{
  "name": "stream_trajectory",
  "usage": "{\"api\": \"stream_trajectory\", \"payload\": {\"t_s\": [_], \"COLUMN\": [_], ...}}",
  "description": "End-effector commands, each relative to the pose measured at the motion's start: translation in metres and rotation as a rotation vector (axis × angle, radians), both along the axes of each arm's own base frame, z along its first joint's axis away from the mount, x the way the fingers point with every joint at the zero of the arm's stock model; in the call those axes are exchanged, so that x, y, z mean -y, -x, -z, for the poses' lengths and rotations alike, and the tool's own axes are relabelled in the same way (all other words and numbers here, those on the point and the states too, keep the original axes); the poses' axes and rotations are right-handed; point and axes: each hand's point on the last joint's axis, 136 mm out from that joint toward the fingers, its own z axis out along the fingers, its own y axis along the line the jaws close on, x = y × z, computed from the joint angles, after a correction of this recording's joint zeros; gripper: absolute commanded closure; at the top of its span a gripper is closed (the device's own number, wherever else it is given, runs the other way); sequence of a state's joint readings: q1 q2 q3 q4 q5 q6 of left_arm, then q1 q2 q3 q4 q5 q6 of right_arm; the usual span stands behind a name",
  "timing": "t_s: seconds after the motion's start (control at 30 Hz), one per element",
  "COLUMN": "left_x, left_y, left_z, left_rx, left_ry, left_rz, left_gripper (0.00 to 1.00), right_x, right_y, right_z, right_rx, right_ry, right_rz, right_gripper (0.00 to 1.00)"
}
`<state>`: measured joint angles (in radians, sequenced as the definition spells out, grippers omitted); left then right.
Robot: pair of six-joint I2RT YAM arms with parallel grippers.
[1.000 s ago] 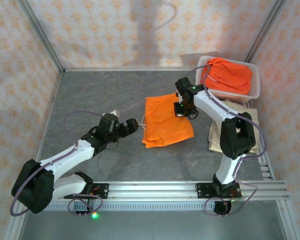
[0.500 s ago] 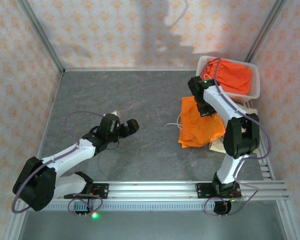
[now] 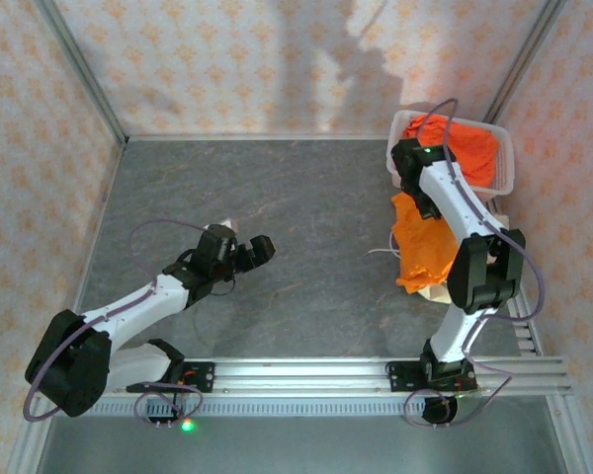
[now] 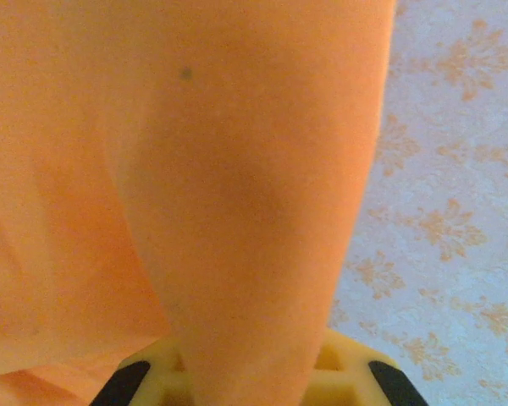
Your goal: Fold and stack the shorts
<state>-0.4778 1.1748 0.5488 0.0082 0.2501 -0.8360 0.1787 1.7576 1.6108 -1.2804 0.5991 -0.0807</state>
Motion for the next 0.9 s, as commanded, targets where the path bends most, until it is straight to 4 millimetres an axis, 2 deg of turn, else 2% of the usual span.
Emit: {"api": "stream_trajectory", "payload": {"t_s": [0.0,0.3,0.5,0.57,0.7,0.8,0.87], "left_x": [-0.002,-0.003,-0.003,-0.003,-0.003,-0.004,-0.005], "left_y": [-0.005,-0.004,-0.004,-0.005,-0.004,-0.002,-0.001], "left_z": [-0.002,-0.003,-0.002,-0.002,-0.002,0.0,0.002], "left_rx": [0.02,0.021,0.017,0.017,0.016,0.014,0.012], "left_ry": [-0.015,-0.017,-0.021,-0.017,-0.02,-0.023,-0.024], "left_rz": [-0.001,-0.004,-0.005,-0.006,-0.003,-0.004,-0.007], "left_gripper": [0.0,0.0,0.0,0.0,0.0,0.0,0.0], "right_x": [0.018,0.051,0.071,0.078,0.094,0.117,0.128], "right_y": [0.007,0.017,0.017,0.017,0.023,0.033,0.038], "right_z": [-0.043,-0.051,-0.037,-0.033,-0.021,-0.022,-0.035], "right_rx": [0.08,0.122,0.108,0.091,0.067,0.088,0.149], "right_ry": [0.089,0.147,0.181,0.197,0.198,0.191,0.176], "right_rz": [0.019,0.092,0.125,0.142,0.208,0.308,0.378], "right_gripper": [1.0,1.0,1.0,0.96,0.84,0.58,0.31]}}
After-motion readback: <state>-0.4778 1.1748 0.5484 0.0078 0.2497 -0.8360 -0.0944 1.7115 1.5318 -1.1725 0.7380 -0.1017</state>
